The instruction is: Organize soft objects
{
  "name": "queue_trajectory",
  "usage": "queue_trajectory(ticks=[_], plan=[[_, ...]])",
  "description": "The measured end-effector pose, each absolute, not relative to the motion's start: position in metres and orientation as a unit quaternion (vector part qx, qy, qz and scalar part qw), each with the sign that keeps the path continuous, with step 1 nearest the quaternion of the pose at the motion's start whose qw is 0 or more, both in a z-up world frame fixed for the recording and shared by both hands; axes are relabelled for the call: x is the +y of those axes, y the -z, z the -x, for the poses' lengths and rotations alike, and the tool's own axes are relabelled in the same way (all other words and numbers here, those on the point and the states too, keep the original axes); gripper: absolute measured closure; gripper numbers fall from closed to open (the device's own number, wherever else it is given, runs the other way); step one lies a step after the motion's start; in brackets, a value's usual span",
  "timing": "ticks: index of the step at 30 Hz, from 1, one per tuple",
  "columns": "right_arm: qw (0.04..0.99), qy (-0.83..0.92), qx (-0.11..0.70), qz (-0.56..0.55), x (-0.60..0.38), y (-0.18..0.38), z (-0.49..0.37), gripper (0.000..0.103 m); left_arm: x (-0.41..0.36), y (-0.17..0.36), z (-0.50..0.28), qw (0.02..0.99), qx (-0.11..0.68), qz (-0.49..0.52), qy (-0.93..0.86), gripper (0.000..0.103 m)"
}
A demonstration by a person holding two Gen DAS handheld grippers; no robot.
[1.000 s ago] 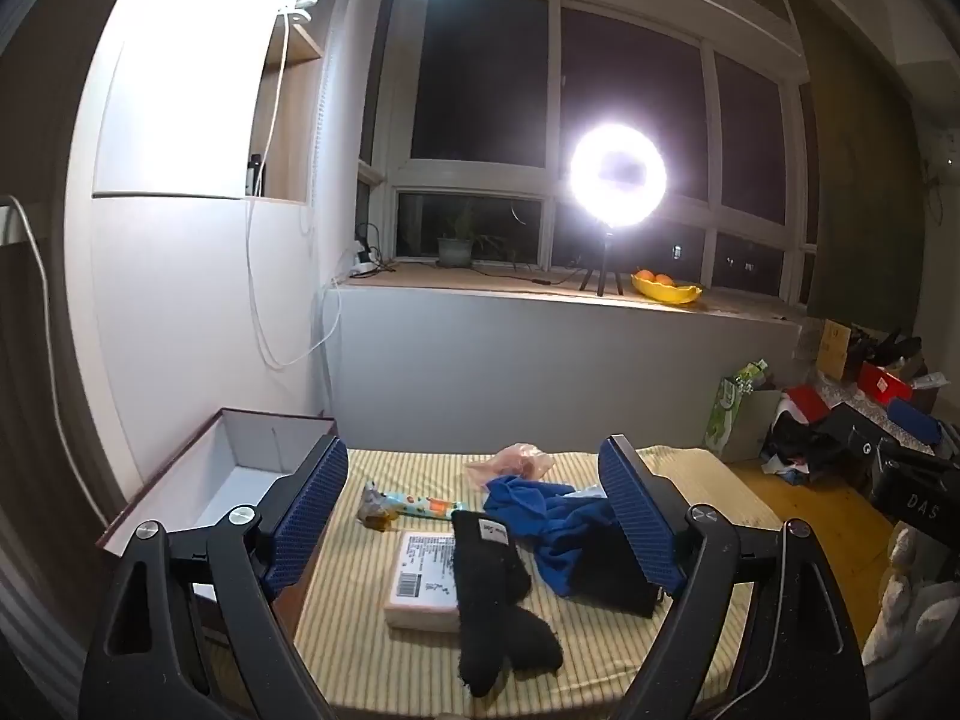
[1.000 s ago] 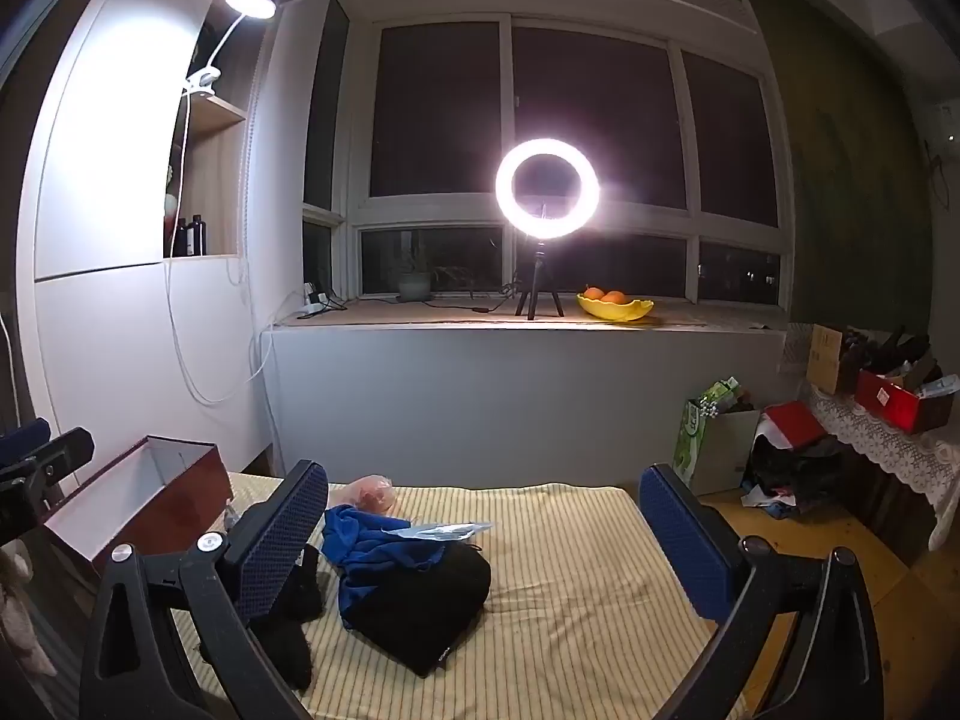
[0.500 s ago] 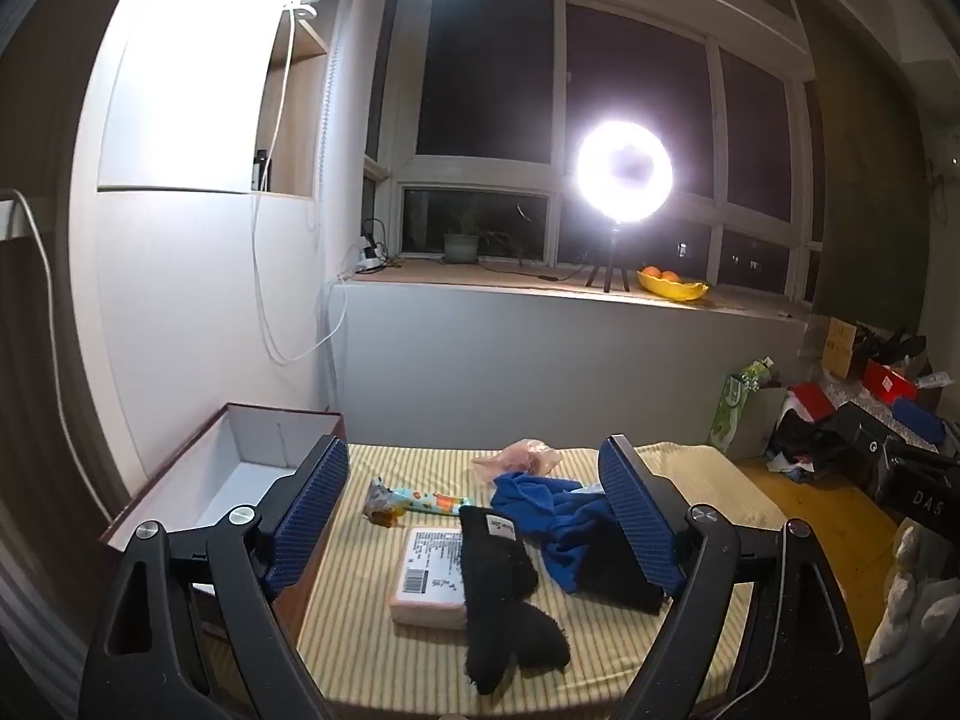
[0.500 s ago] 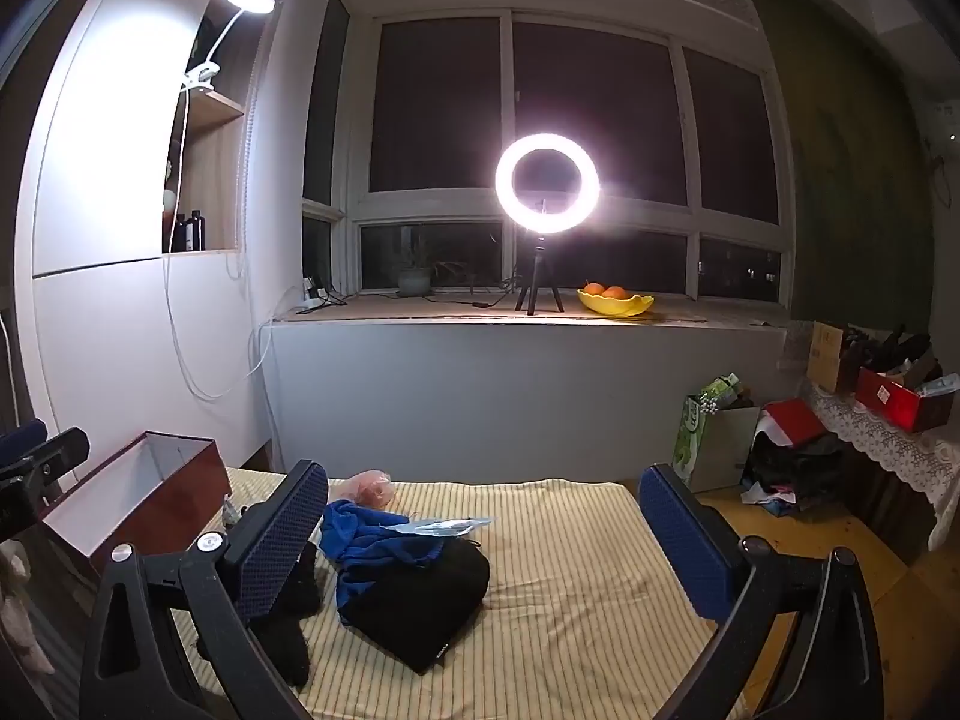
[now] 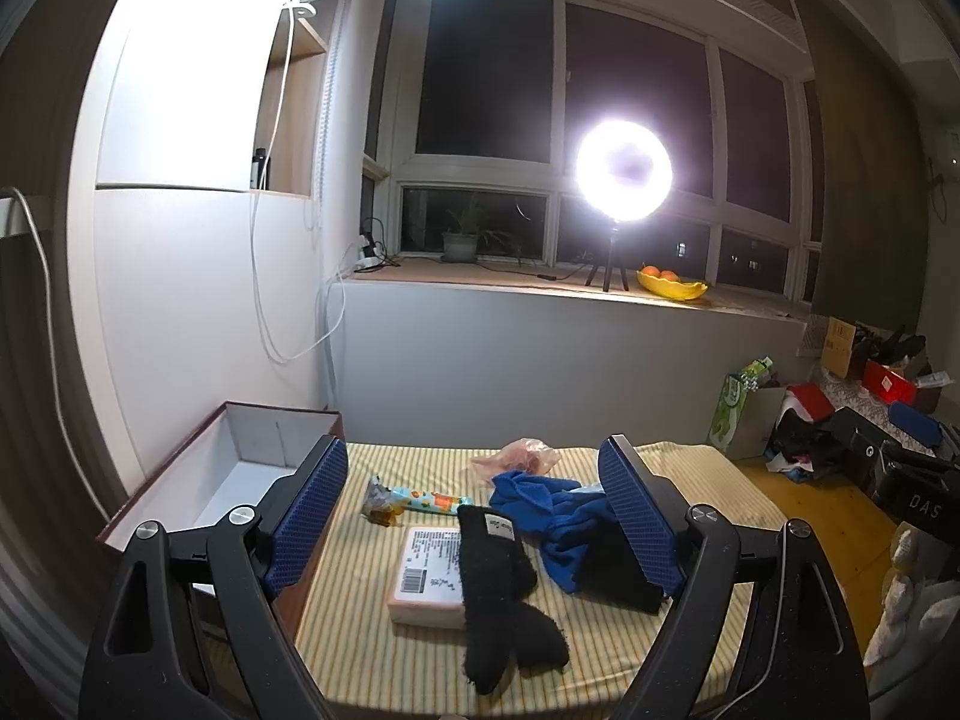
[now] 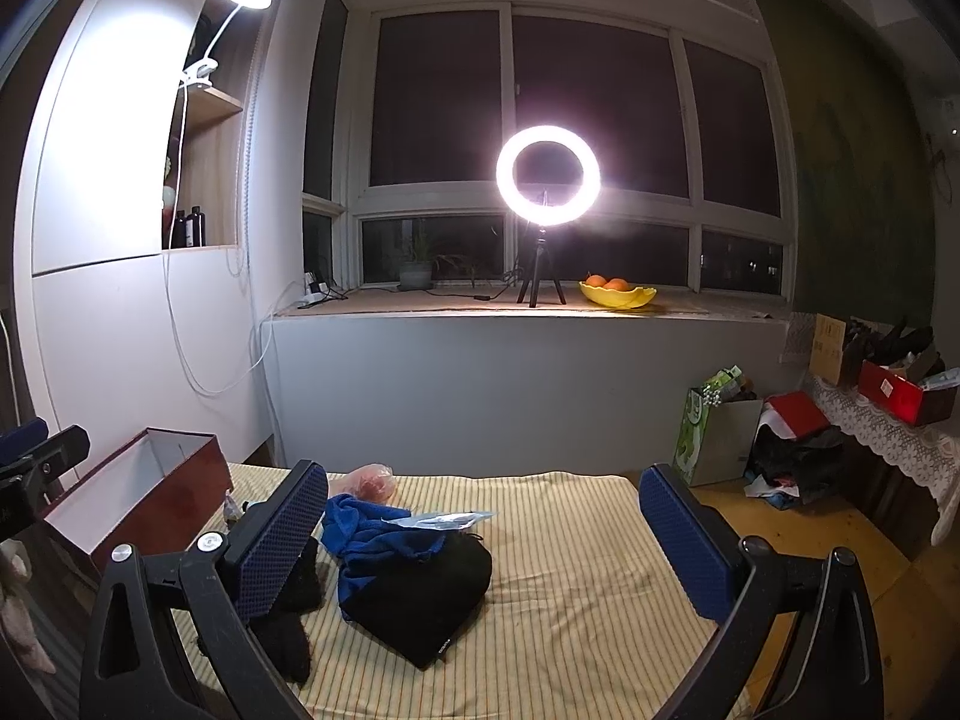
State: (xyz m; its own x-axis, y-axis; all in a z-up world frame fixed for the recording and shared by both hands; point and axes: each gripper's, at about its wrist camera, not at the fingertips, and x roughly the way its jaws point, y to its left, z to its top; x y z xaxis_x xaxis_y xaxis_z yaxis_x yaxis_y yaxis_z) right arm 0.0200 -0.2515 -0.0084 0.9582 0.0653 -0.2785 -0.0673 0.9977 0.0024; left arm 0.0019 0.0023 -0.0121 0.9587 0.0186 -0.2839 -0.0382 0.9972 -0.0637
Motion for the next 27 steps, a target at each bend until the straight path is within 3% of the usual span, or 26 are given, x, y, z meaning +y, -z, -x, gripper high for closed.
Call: queue_trajectory(ticks=[27], plan=[[0.988, -0.037, 0.149, 0.004, -0.2505, 0.0137, -0.0222, 0.000, 0.0003, 0.0146, -0.0037, 0.988, 0.148, 0.037, -0.012, 0.017]])
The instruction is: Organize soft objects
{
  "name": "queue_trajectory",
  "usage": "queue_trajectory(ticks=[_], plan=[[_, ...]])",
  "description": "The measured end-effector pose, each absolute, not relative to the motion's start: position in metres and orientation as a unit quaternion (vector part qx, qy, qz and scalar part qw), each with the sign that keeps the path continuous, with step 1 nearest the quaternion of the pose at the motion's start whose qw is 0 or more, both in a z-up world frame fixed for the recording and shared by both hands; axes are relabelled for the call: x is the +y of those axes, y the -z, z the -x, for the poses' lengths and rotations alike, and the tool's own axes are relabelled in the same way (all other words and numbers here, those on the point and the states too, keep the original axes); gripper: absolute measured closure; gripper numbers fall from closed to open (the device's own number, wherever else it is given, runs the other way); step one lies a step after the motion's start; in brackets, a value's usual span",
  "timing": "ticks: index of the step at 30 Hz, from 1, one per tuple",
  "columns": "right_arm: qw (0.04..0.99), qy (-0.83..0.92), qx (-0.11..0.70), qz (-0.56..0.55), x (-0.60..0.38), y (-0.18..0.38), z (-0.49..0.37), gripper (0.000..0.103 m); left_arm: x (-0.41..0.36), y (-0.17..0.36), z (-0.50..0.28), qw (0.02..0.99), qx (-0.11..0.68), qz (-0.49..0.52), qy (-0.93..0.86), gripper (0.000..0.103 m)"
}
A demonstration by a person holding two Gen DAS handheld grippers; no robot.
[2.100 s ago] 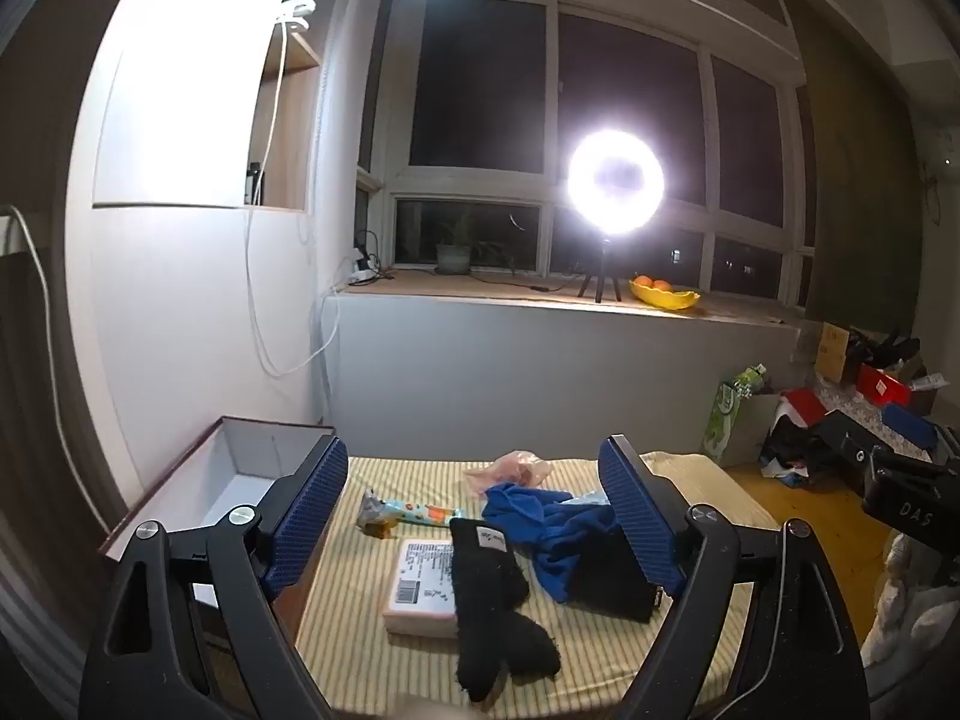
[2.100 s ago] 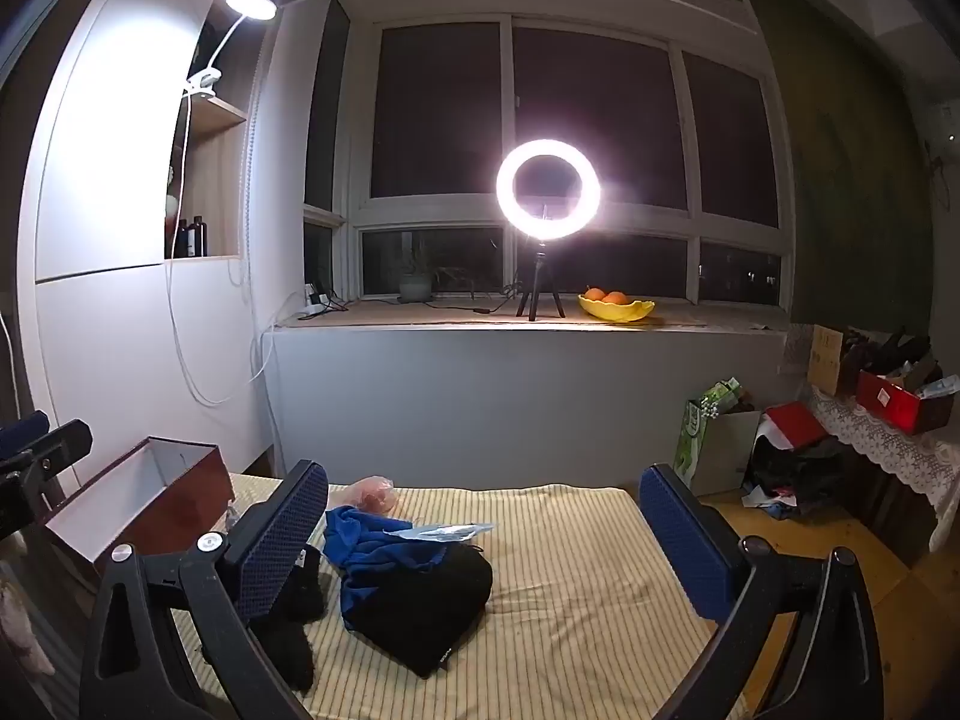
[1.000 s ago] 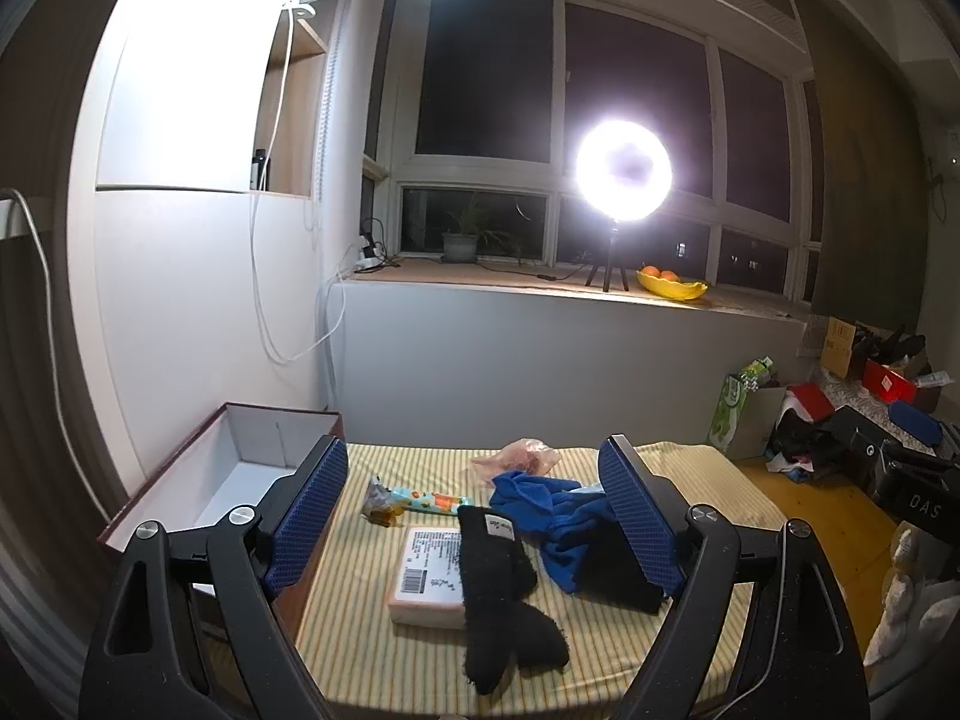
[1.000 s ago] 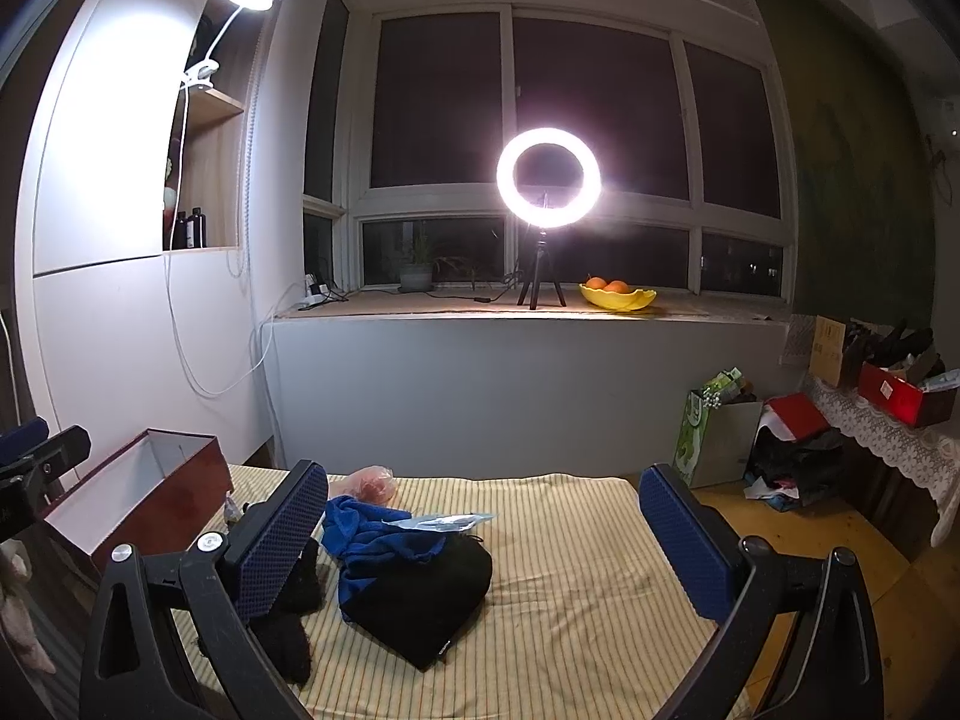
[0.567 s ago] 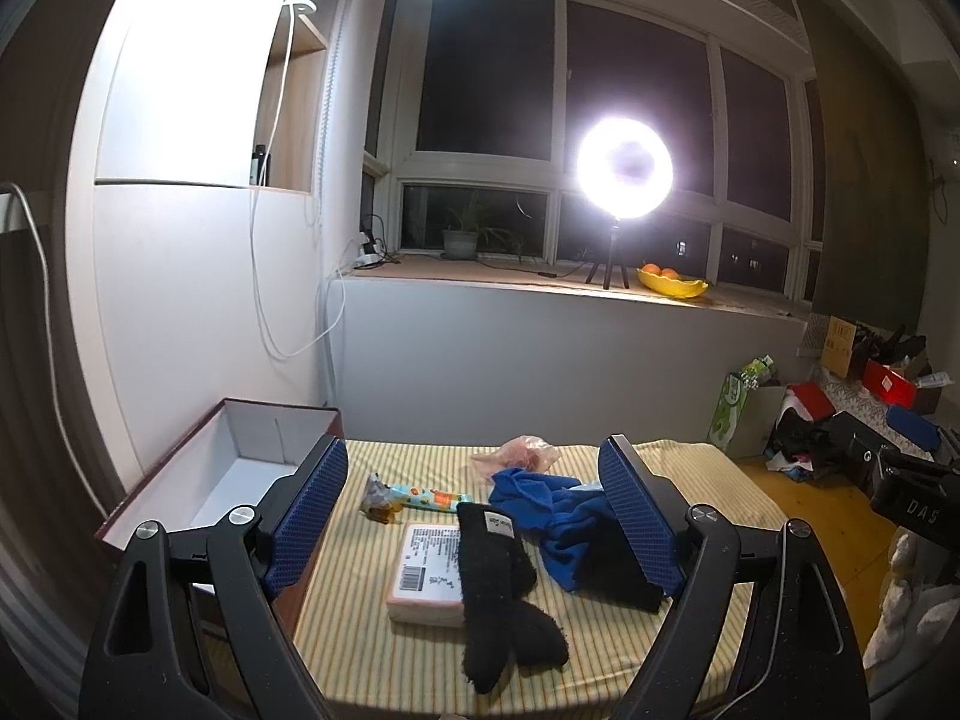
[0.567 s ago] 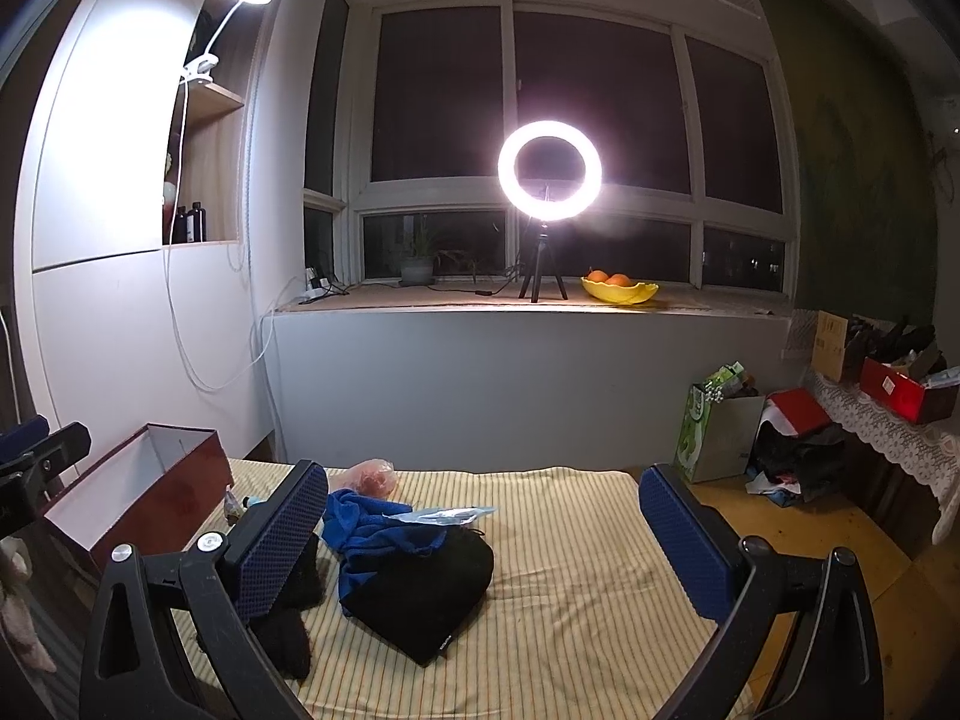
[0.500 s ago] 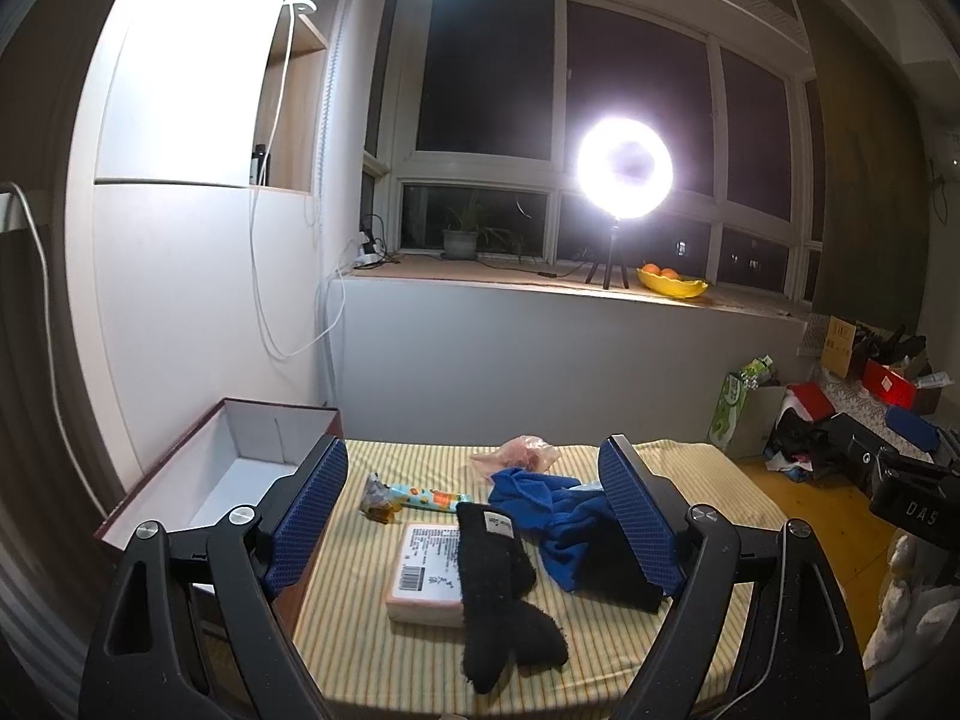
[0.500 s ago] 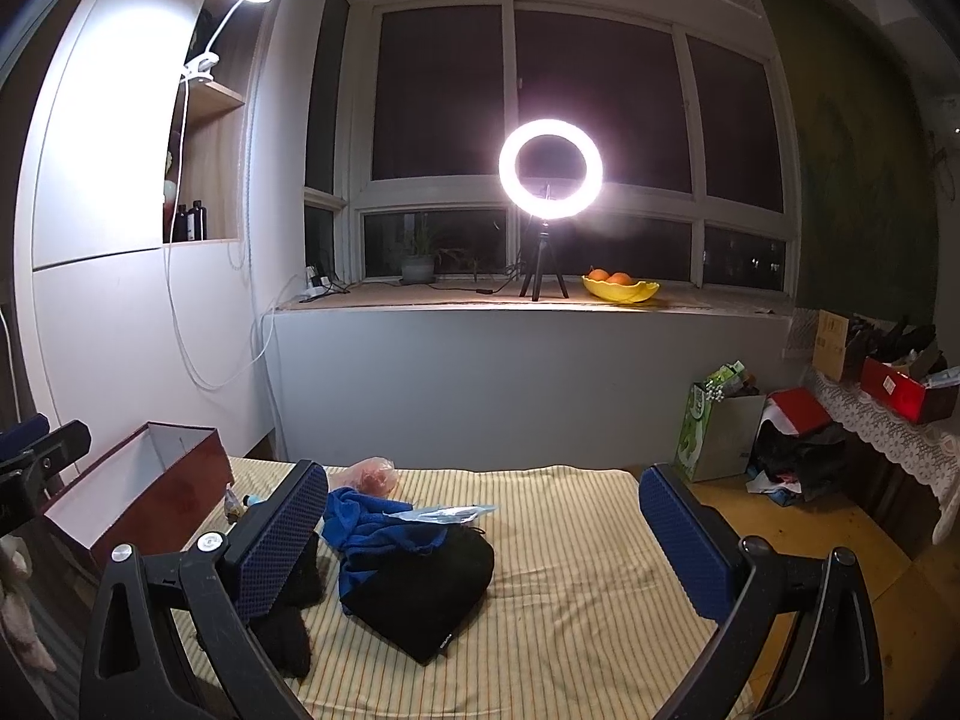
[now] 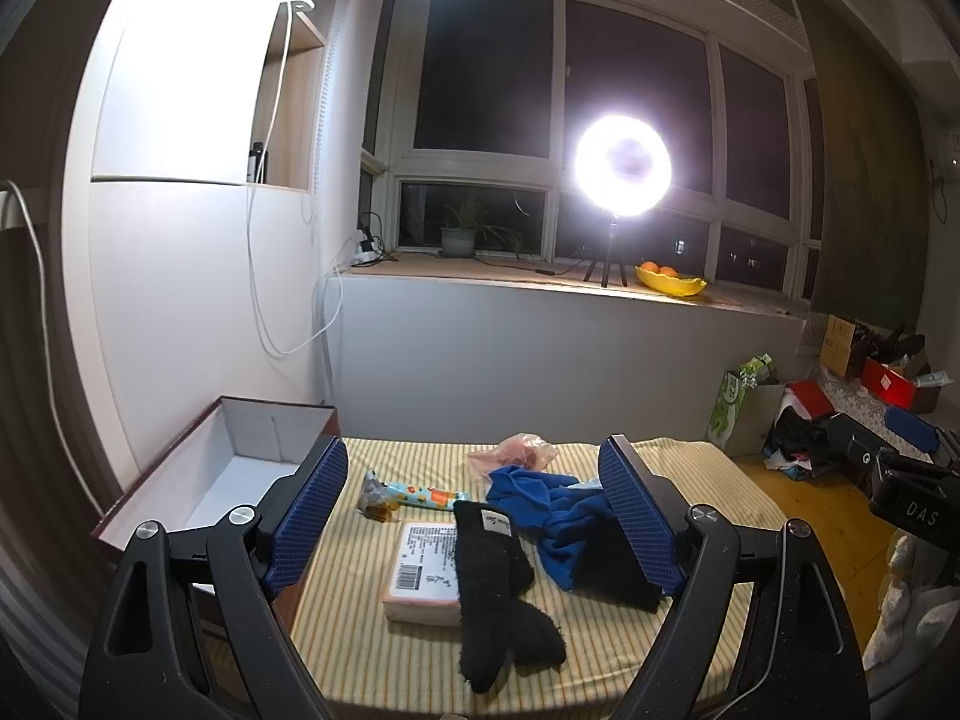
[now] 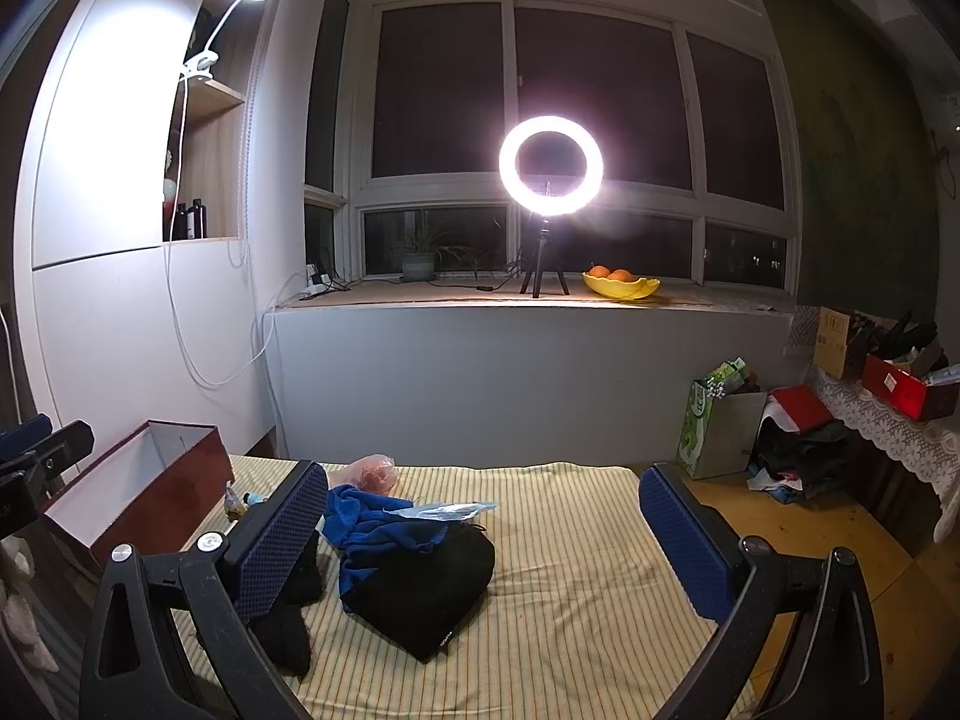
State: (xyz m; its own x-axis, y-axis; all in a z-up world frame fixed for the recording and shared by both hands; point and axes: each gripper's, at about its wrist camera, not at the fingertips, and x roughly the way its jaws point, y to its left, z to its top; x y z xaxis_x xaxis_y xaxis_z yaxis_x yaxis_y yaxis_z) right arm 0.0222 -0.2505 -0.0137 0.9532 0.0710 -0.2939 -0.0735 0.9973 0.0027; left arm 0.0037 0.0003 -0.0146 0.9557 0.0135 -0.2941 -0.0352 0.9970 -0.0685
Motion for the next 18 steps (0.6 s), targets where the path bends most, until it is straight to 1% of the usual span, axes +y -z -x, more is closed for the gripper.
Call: queue_trajectory(ticks=[18], plan=[[0.987, -0.041, 0.155, 0.002, -0.2501, 0.0185, -0.0248, 0.000, -0.0027, 0.0161, -0.0046, 0.987, 0.153, 0.039, -0.011, 0.017]])
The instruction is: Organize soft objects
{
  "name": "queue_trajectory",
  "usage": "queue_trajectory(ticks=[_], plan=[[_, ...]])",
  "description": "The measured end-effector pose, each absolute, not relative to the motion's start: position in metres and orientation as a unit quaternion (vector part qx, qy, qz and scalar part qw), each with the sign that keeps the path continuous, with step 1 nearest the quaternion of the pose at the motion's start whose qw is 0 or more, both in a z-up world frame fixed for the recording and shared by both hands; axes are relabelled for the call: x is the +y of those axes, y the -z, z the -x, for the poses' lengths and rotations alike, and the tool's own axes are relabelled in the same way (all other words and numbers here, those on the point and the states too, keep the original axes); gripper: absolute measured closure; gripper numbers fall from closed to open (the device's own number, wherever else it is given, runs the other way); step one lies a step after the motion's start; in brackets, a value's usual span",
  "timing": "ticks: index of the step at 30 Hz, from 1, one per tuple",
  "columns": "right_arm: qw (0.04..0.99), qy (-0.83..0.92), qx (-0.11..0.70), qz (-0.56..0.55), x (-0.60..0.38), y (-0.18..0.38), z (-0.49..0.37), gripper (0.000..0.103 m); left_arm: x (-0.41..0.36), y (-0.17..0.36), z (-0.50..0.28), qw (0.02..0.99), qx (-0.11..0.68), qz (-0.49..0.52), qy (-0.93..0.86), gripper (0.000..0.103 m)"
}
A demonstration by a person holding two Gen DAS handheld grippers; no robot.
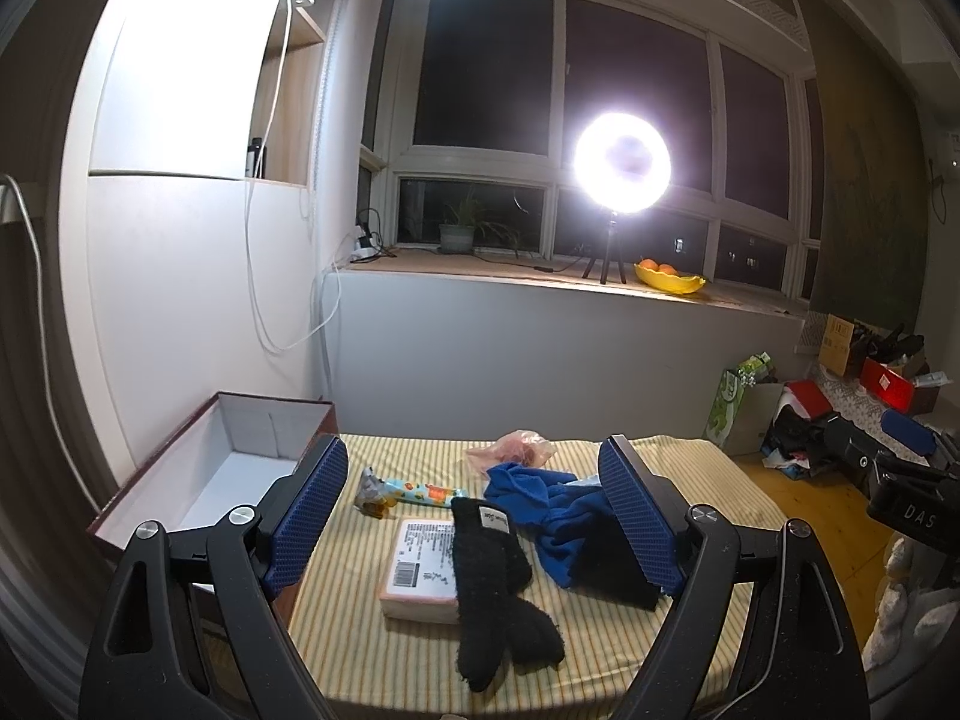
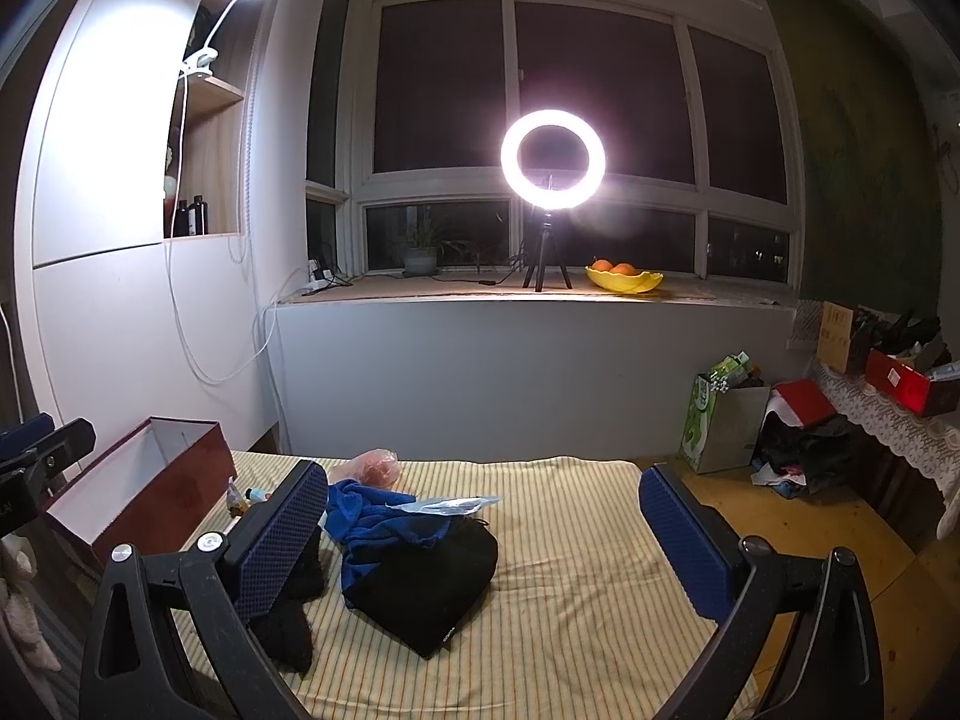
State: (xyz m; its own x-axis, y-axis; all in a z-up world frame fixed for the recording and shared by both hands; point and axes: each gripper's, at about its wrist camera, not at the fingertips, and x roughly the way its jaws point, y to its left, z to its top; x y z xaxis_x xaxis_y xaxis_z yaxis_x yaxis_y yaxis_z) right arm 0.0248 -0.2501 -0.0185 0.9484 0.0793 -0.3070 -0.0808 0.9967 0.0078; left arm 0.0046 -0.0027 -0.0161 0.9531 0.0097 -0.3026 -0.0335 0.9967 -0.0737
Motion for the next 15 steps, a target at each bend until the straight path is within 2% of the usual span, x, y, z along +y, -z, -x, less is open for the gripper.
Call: queue_trajectory(ticks=[15], plan=[[0.982, -0.046, 0.183, -0.001, -0.254, 0.028, -0.034, 0.000, 0.012, 0.031, -0.011, 0.982, 0.180, 0.047, -0.016, 0.017]])
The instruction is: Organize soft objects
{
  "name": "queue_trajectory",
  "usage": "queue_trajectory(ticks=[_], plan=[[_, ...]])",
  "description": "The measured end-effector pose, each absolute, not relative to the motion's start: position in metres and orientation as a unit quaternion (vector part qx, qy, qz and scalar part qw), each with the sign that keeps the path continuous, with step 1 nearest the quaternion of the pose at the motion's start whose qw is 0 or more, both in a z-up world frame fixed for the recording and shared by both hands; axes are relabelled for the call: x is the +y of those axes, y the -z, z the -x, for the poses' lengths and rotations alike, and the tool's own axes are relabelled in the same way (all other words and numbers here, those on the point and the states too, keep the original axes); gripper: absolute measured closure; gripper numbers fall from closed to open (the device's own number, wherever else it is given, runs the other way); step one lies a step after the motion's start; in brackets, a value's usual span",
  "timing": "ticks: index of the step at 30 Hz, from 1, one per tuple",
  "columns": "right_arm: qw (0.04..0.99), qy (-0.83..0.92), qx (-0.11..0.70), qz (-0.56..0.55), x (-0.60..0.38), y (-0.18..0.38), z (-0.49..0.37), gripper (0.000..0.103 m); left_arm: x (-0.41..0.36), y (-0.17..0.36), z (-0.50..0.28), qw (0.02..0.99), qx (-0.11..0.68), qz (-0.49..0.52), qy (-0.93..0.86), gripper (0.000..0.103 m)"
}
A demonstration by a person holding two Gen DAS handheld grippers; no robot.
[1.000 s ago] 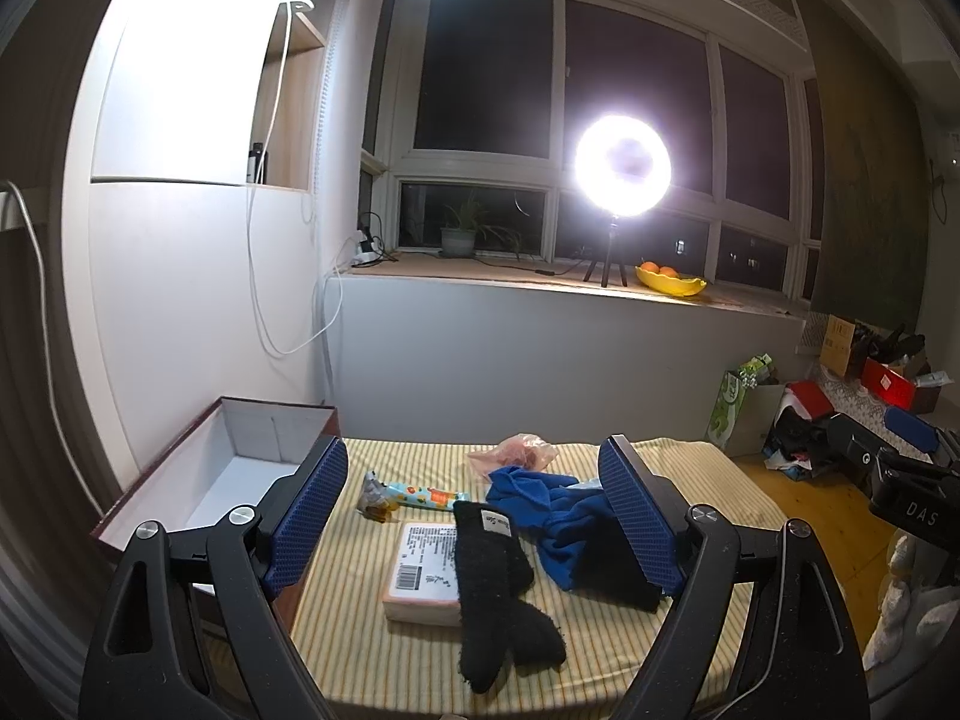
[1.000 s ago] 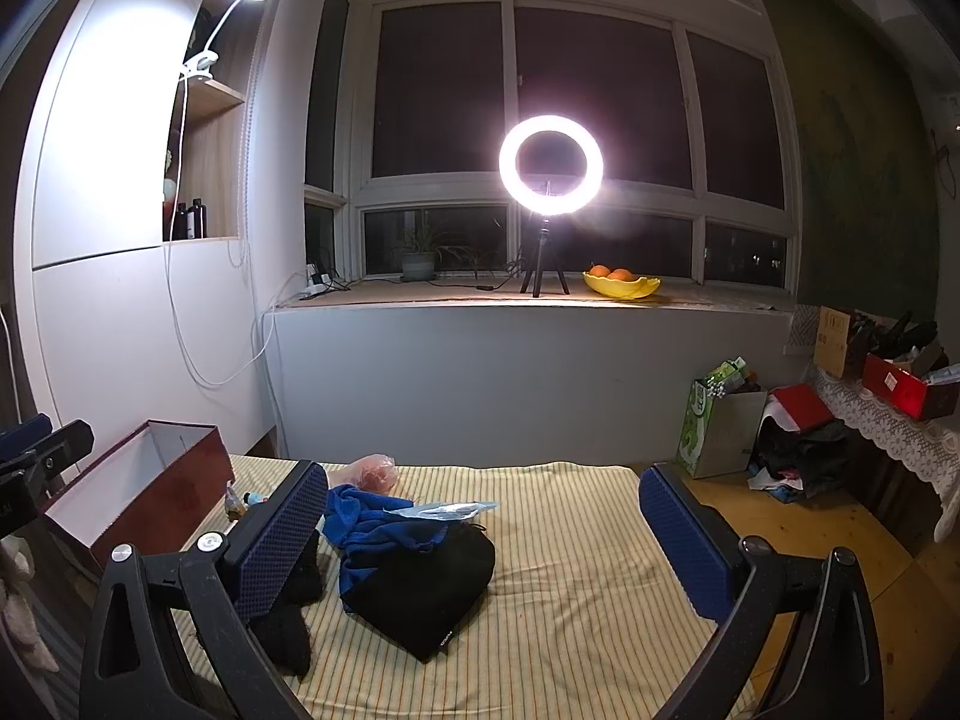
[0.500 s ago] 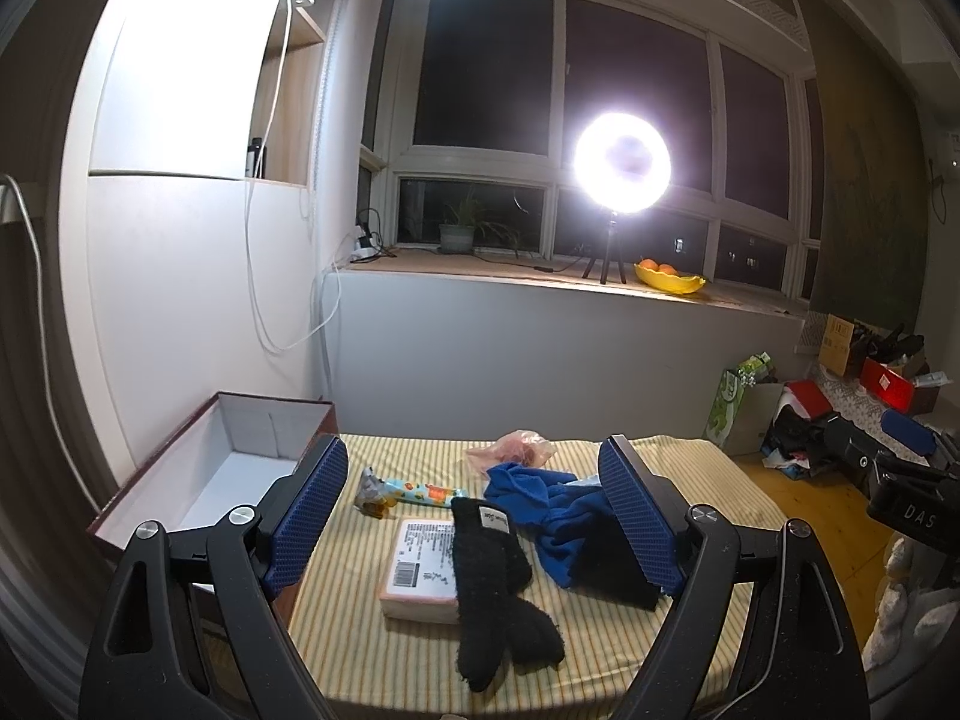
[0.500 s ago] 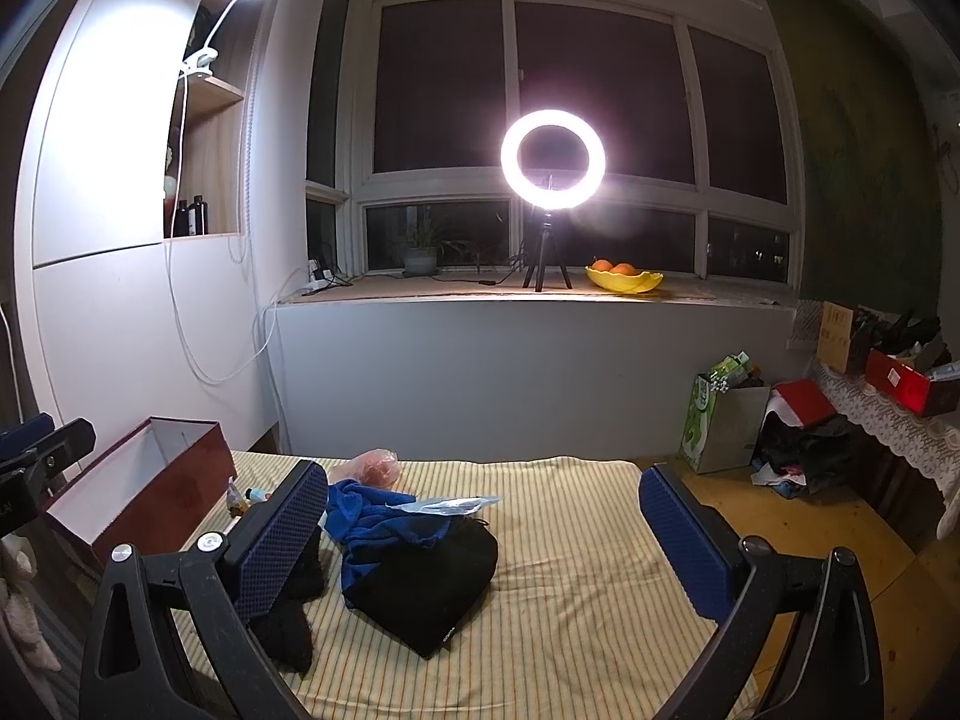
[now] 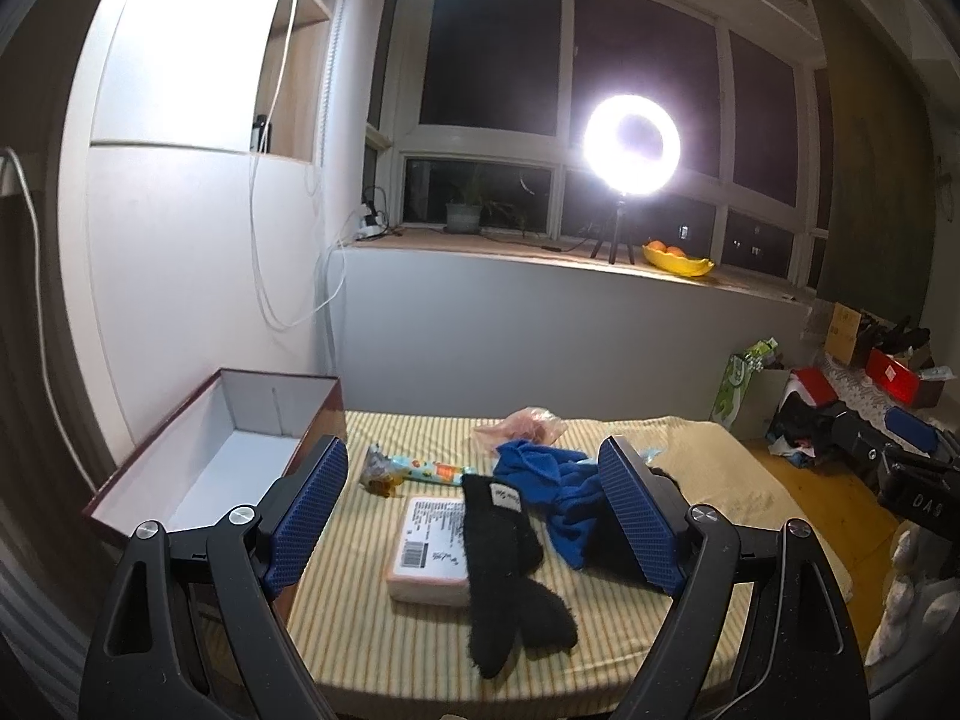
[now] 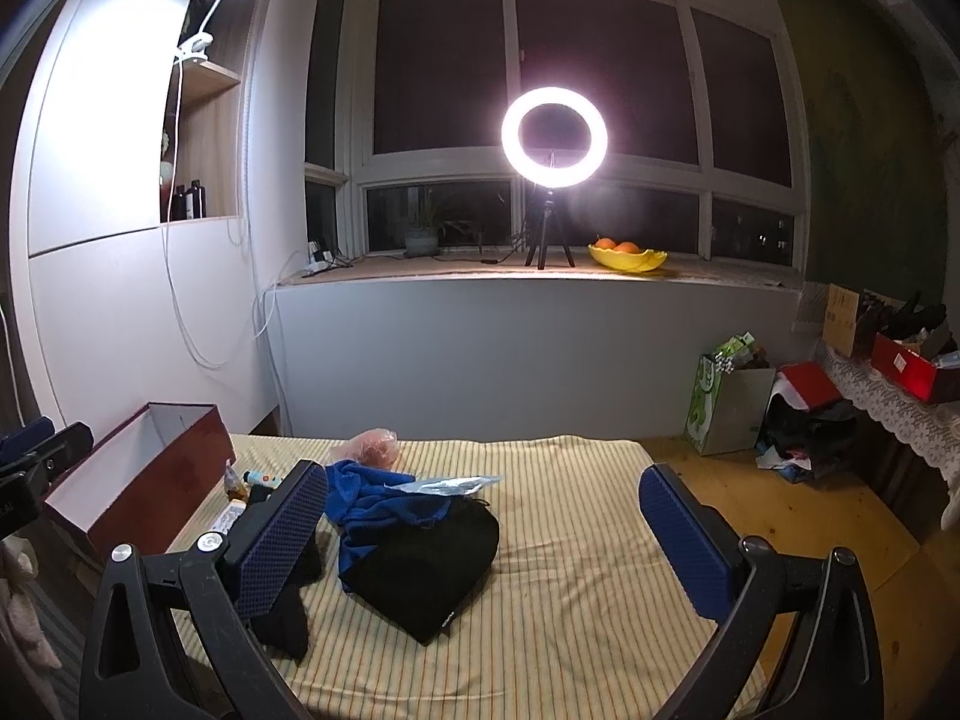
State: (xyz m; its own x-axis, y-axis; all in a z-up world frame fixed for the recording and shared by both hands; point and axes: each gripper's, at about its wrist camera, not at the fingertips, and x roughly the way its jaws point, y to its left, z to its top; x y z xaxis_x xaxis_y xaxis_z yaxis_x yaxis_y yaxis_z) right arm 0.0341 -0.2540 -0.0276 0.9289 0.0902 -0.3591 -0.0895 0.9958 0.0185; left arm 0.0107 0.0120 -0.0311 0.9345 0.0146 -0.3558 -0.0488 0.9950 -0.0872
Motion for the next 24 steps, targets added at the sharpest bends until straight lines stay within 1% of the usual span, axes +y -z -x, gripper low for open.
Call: queue_trajectory(ticks=[11, 20, 24], plan=[[0.970, -0.092, 0.223, -0.026, -0.263, 0.045, -0.052, 0.000, 0.038, 0.059, -0.009, 0.973, 0.222, 0.058, -0.035, 0.017], [0.947, -0.126, 0.284, -0.079, -0.284, 0.069, -0.077, 0.000, 0.044, 0.084, -0.011, 0.964, 0.259, 0.065, -0.022, 0.017], [0.940, -0.153, 0.297, -0.073, -0.279, 0.073, -0.090, 0.000, 0.047, 0.097, -0.014, 0.957, 0.281, 0.073, -0.020, 0.017]])
